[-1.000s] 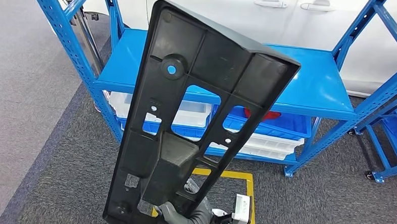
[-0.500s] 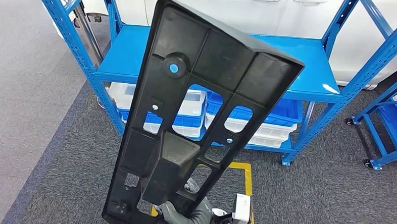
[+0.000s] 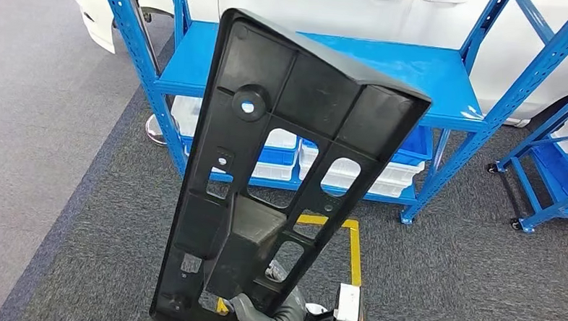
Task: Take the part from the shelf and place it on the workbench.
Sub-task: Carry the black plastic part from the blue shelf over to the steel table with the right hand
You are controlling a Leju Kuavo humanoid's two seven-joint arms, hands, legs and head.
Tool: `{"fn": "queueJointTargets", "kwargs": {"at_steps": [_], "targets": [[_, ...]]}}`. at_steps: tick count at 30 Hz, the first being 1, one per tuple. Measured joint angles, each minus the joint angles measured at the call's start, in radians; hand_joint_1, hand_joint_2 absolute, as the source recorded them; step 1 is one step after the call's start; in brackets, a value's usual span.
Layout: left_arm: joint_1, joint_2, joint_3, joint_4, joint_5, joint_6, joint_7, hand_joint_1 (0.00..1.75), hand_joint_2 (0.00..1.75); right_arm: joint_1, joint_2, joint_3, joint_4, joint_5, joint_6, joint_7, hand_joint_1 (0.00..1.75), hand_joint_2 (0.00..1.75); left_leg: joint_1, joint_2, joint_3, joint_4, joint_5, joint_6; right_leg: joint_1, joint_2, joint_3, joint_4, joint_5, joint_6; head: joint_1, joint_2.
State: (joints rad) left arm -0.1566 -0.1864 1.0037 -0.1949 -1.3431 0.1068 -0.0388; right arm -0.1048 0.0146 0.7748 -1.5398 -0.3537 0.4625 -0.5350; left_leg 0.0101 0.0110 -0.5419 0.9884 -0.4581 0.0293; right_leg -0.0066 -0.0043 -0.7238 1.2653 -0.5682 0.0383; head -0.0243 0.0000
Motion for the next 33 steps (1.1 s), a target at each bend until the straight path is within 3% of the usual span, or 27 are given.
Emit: {"fn": "queueJointTargets", "kwargs": {"at_steps": [1, 2, 4, 6, 8, 10, 11, 12, 14, 15, 16, 17, 18, 20, 22, 24, 26, 27, 29, 30, 31, 32, 33], "targets": [[0.0, 0.0, 0.0, 0.0, 0.0, 0.0, -0.001, 0.0, 1.75, 0.002, 0.0, -0.002, 0.0, 0.0, 0.0, 0.0, 1.75, 1.75, 0.0, 0.0, -0.016, 0.001, 0.011, -0.001, 0.0, 0.0, 0.002, 0.036, 0.001, 0.001, 0.0, 0.0], [0.0, 0.0, 0.0, 0.0, 0.0, 0.0, -0.002, 0.0, 1.75, 0.004, 0.0, -0.003, 0.0, 0.001, 0.001, -0.001, 1.75, 1.75, -0.001, 0.0, -0.03, 0.001, 0.021, -0.003, 0.0, 0.0, 0.021, 0.038, 0.025, 0.0, 0.0, 0.0], [-0.002, -0.001, 0.0, 0.0, 0.001, 0.001, -0.005, 0.0, 1.75, 0.006, 0.0, -0.005, 0.0, 0.002, 0.004, -0.001, 1.75, 1.75, -0.002, 0.0, -0.052, 0.002, 0.038, -0.007, 0.002, 0.0, 0.112, -0.065, 0.078, -0.01, 0.0, 0.0], [-0.003, -0.003, 0.0, 0.0, 0.001, 0.002, -0.008, 0.0, 1.75, 0.006, 0.0, -0.008, -0.001, 0.003, 0.01, -0.001, 1.75, 1.75, -0.005, 0.0, -0.063, 0.004, 0.053, -0.015, 0.007, 0.0, 0.218, -0.217, 0.072, -0.025, 0.0, 0.0], [-0.003, -0.004, 0.0, 0.0, 0.001, 0.004, -0.01, 0.0, 1.75, 0.006, 0.0, -0.01, -0.003, 0.004, 0.014, 0.0, 1.75, 1.75, -0.004, 0.001, -0.066, 0.002, 0.065, -0.027, 0.014, 0.0, 0.258, -0.29, 0.05, -0.038, 0.0, 0.0], [-0.002, -0.005, 0.0, 0.0, 0.001, 0.006, -0.011, 0.0, 1.75, 0.007, 0.001, -0.011, -0.003, 0.005, 0.018, 0.003, 1.75, 1.75, -0.003, 0.001, -0.07, 0.005, 0.067, -0.038, 0.011, 0.001, 0.255, -0.301, 0.061, -0.051, 0.0, 0.0], [-0.002, -0.005, 0.0, 0.0, 0.001, 0.006, -0.011, 0.0, 1.75, 0.007, 0.001, -0.011, -0.004, 0.005, 0.021, 0.005, 1.75, 1.75, -0.002, 0.0, -0.078, 0.023, 0.05, -0.043, 0.009, 0.002, 0.251, -0.304, 0.069, -0.059, 0.0, 0.0], [-0.002, -0.005, 0.0, 0.0, 0.002, 0.006, -0.012, 0.0, 1.75, 0.007, 0.001, -0.011, -0.004, 0.005, 0.025, 0.007, 1.75, 1.75, -0.002, -0.001, -0.093, 0.061, 0.02, -0.048, 0.006, 0.003, 0.246, -0.307, 0.077, -0.066, 0.0, 0.0], [-0.004, -0.005, 0.0, 0.0, 0.002, 0.007, -0.015, 0.0, 1.75, 0.009, 0.001, -0.012, -0.003, 0.003, 0.031, 0.011, 1.75, 1.75, 0.0, -0.002, -0.136, 0.189, -0.062, -0.055, 0.008, 0.007, 0.231, -0.303, 0.087, -0.073, 0.0, 0.0], [-0.005, -0.005, 0.0, 0.0, 0.002, 0.007, -0.015, 0.0, 1.75, 0.011, 0.001, -0.012, -0.003, 0.002, 0.032, 0.013, 1.75, 1.75, 0.001, -0.002, -0.151, 0.25, -0.088, -0.058, 0.009, 0.01, 0.224, -0.3, 0.09, -0.073, 0.0, 0.0], [-0.005, -0.005, 0.0, 0.0, 0.002, 0.007, -0.016, 0.0, 1.75, 0.013, 0.001, -0.012, -0.003, 0.002, 0.032, 0.016, 1.75, 1.75, 0.001, -0.002, -0.154, 0.283, -0.097, -0.06, 0.009, 0.016, 0.217, -0.295, 0.092, -0.073, 0.0, 0.0], [-0.005, -0.005, 0.0, 0.0, 0.002, 0.008, -0.016, 0.0, 1.75, 0.014, 0.001, -0.012, -0.003, 0.001, 0.032, 0.018, 1.75, 1.75, 0.002, -0.003, -0.138, 0.277, -0.086, -0.06, 0.009, 0.023, 0.211, -0.29, 0.094, -0.071, 0.0, 0.0], [-0.004, -0.005, 0.0, 0.0, 0.002, 0.008, -0.016, 0.0, 1.75, 0.015, 0.001, -0.012, -0.003, 0.0, 0.033, 0.019, 1.75, 1.75, 0.003, -0.005, -0.105, 0.233, -0.061, -0.059, 0.009, 0.032, 0.206, -0.284, 0.095, -0.07, 0.0, 0.0], [0.002, -0.005, 0.0, 0.0, 0.002, 0.01, -0.015, 0.0, 1.75, 0.016, 0.001, -0.013, -0.003, -0.001, 0.034, 0.019, 1.75, 1.75, 0.005, -0.034, -0.025, 0.102, -0.018, -0.054, 0.008, 0.052, 0.196, -0.273, 0.094, -0.065, 0.0, 0.0], [0.008, -0.005, 0.0, 0.0, 0.002, 0.012, -0.015, 0.0, 1.75, 0.016, 0.001, -0.014, -0.003, -0.002, 0.037, 0.02, 1.75, 1.75, 0.006, -0.062, 0.015, 0.029, -0.013, -0.047, 0.008, 0.071, 0.183, -0.264, 0.098, -0.054, 0.0, 0.0], [0.008, -0.005, 0.0, 0.0, 0.003, 0.012, -0.015, 0.0, 1.75, 0.017, 0.001, -0.016, -0.003, -0.003, 0.041, 0.02, 1.75, 1.75, 0.008, -0.057, 0.016, 0.015, -0.017, -0.039, 0.009, 0.088, 0.172, -0.262, 0.105, -0.041, 0.0, 0.0], [0.007, -0.007, 0.0, 0.0, 0.003, 0.013, -0.016, 0.0, 1.75, 0.018, 0.001, -0.018, -0.003, -0.003, 0.045, 0.021, 1.75, 1.75, 0.011, -0.037, 0.014, 0.007, -0.014, -0.026, 0.01, 0.074, 0.156, -0.241, 0.092, -0.029, 0.0, 0.0], [0.007, -0.008, 0.0, 0.0, 0.003, 0.014, -0.016, 0.0, 1.75, 0.018, 0.001, -0.019, -0.003, -0.003, 0.047, 0.021, 1.75, 1.75, 0.013, -0.026, 0.013, 0.003, -0.011, -0.02, 0.01, 0.057, 0.138, -0.206, 0.071, -0.022, 0.0, 0.0], [0.01, -0.009, 0.0, 0.0, 0.003, 0.015, -0.016, 0.0, 1.75, 0.019, 0.0, -0.02, -0.003, -0.004, 0.048, 0.021, 1.75, 1.75, 0.011, -0.002, 0.011, 0.002, -0.009, -0.012, 0.006, 0.022, 0.074, -0.077, 0.009, -0.011, 0.0, 0.0], [0.012, -0.008, 0.0, 0.0, 0.003, 0.015, -0.016, 0.0, 1.75, 0.02, 0.0, -0.02, -0.003, -0.004, 0.048, 0.021, 1.75, 1.75, 0.01, 0.009, 0.01, 0.002, -0.01, -0.012, 0.002, 0.017, 0.041, -0.012, -0.013, -0.007, 0.0, 0.0], [0.012, -0.008, 0.0, 0.0, 0.003, 0.015, -0.016, 0.0, 1.75, 0.021, 0.0, -0.021, -0.003, -0.004, 0.048, 0.021, 1.75, 1.75, 0.01, 0.021, 0.01, 0.003, -0.01, -0.012, -0.001, 0.014, 0.021, 0.027, -0.018, -0.004, 0.0, 0.0], [0.012, -0.008, 0.0, 0.0, 0.003, 0.015, -0.016, 0.0, 1.75, 0.022, 0.0, -0.021, -0.002, -0.004, 0.049, 0.021, 1.75, 1.75, 0.01, 0.031, 0.011, 0.003, -0.011, -0.012, -0.004, 0.012, 0.019, 0.027, -0.004, -0.002, 0.0, 0.0], [0.012, -0.008, 0.0, 0.0, 0.003, 0.015, -0.016, 0.0, 1.75, 0.022, 0.0, -0.022, -0.002, -0.004, 0.049, 0.021, 1.75, 1.75, 0.01, 0.041, 0.013, 0.004, -0.012, -0.013, -0.006, 0.005, 0.039, -0.016, 0.028, -0.002, 0.0, 0.0]]}}
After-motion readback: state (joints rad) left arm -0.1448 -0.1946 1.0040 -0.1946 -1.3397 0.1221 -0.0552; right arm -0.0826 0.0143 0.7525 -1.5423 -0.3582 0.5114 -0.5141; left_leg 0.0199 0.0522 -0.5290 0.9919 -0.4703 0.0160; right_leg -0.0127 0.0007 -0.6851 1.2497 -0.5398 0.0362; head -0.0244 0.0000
